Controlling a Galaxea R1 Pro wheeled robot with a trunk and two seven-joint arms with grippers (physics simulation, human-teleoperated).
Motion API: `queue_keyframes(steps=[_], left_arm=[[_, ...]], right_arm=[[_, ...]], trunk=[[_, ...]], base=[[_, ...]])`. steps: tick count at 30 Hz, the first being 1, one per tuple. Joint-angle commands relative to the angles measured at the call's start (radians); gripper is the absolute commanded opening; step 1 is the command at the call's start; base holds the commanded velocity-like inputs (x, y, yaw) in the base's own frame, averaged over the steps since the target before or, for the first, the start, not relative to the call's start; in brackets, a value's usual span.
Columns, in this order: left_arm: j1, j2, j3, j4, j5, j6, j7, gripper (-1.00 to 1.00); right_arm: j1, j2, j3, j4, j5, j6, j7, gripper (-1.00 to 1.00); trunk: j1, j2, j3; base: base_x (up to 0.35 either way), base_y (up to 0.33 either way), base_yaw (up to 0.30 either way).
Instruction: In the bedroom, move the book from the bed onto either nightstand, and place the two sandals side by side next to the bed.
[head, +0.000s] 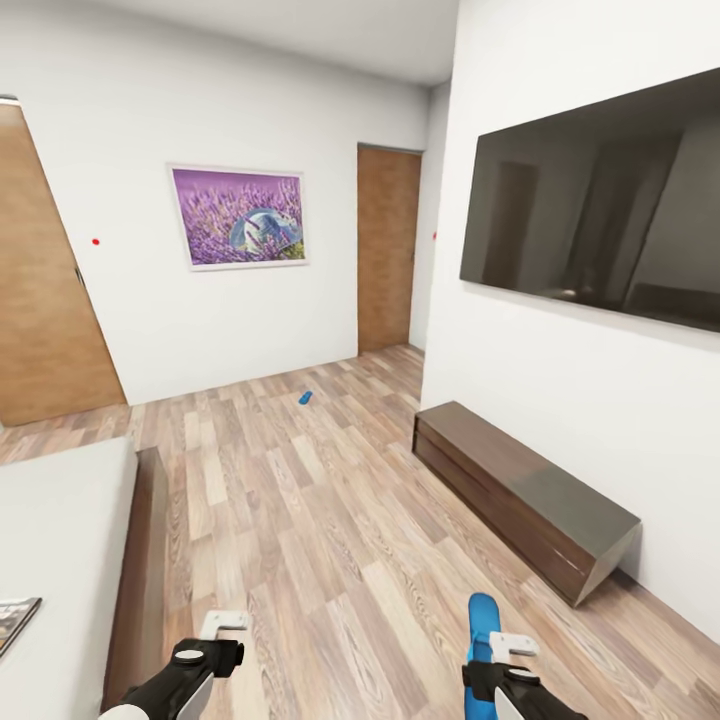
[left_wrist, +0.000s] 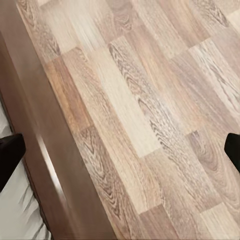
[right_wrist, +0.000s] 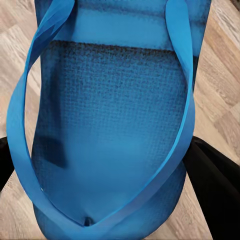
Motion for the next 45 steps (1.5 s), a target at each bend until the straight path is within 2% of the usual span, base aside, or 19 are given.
queue_keyframes(steps=[1,25,28,33,45], left_arm=[[0.000,0.001,-0.007,-0.002,0.000,0.007,0.004,1.00],[0.000,0.001,-0.007,0.000,0.000,0.009,-0.002,1.00],[0.000,0.001,-0.007,0.001,-0.002,0.013,-0.018,1.00],[0.000,0.004,-0.007,0.007,-0.002,0.024,-0.131,1.00],[0.000,0.006,-0.007,0.008,-0.003,0.027,-0.161,1.00]], right_arm=[[0.000,0.000,0.000,-0.002,-0.010,0.005,-0.004,-1.00],[0.003,0.001,0.000,-0.002,-0.008,0.002,-0.003,-1.00],[0.003,0.001,0.000,-0.002,-0.008,0.002,-0.002,-1.00],[0.005,0.001,0.000,-0.002,-0.008,-0.003,-0.002,-1.00],[0.006,0.001,0.000,-0.002,-0.009,-0.005,-0.002,-1.00]], trunk=[[0.001,-0.002,-0.002],[0.001,-0.002,-0.002],[0.001,-0.002,-0.002],[0.001,-0.002,-0.002],[0.001,-0.002,-0.002]], base=[[0.336,-0.001,0.006],[0.338,0.000,0.001],[0.338,0.000,0.000],[0.334,0.000,0.000],[0.299,0.000,0.000]])
